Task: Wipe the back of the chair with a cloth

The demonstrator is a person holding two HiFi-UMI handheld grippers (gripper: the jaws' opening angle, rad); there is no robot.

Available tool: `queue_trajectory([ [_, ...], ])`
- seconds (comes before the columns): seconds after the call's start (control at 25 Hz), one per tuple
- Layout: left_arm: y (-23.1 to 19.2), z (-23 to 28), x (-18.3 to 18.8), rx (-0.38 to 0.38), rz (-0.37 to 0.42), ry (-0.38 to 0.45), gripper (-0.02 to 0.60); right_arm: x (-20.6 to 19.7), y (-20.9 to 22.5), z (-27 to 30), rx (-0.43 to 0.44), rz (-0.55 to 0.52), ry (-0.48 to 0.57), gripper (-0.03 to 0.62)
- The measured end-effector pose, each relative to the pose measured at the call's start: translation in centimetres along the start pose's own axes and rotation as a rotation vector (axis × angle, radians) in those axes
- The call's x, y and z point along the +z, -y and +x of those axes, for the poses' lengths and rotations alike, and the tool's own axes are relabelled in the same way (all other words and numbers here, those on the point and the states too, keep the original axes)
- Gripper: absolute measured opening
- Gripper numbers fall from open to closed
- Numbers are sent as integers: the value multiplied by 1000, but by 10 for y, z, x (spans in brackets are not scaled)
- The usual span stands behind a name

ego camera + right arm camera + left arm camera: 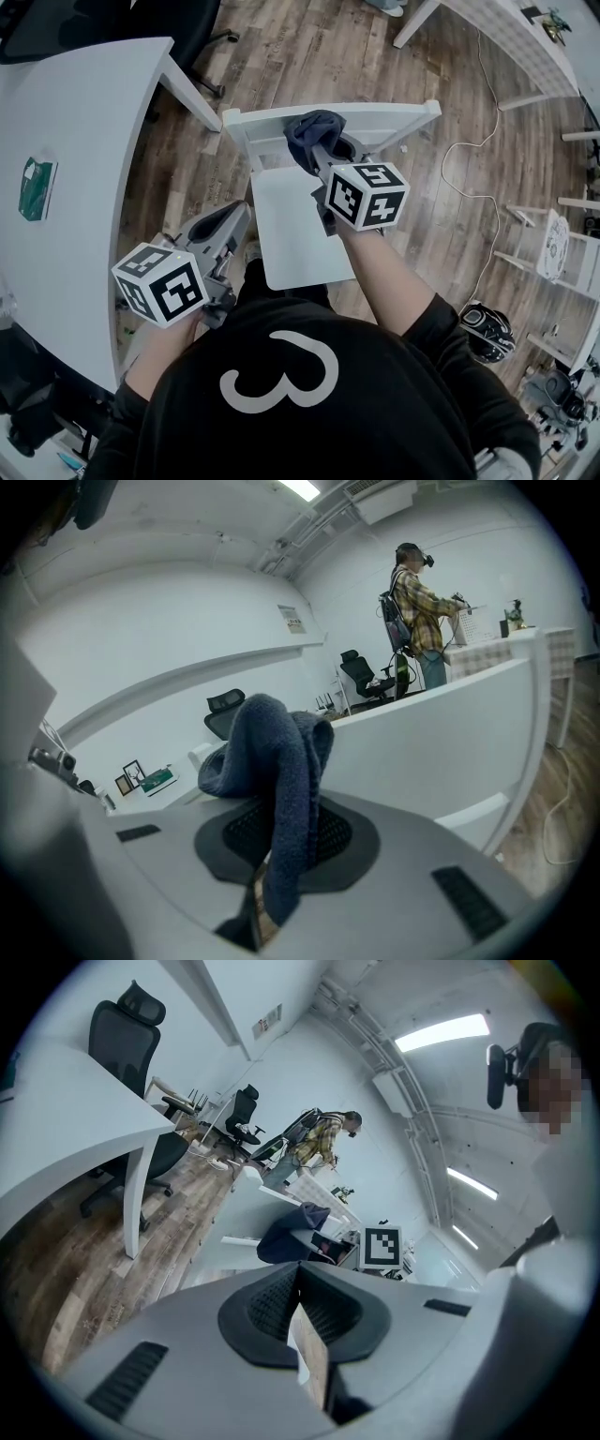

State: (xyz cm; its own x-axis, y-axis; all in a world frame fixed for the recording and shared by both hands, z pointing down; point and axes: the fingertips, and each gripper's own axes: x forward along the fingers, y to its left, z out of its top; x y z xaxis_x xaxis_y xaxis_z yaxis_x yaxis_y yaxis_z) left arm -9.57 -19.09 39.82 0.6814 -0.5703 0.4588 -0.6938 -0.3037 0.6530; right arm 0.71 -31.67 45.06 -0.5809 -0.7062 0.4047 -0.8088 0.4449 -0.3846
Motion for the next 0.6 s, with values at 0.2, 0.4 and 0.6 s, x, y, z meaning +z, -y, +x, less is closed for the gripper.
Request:
queue_trajectory([
  [0.2,15,11,-9,0,-12,8,14,4,30,-16,-39,9,4,51],
  [0.4,33,17,-12,6,-12,27,14,10,57,-33,-59,-1,5,51],
  [0.6,44,20,-13,28,-15,57,14,13,86,-46,-75,-2,7,51],
])
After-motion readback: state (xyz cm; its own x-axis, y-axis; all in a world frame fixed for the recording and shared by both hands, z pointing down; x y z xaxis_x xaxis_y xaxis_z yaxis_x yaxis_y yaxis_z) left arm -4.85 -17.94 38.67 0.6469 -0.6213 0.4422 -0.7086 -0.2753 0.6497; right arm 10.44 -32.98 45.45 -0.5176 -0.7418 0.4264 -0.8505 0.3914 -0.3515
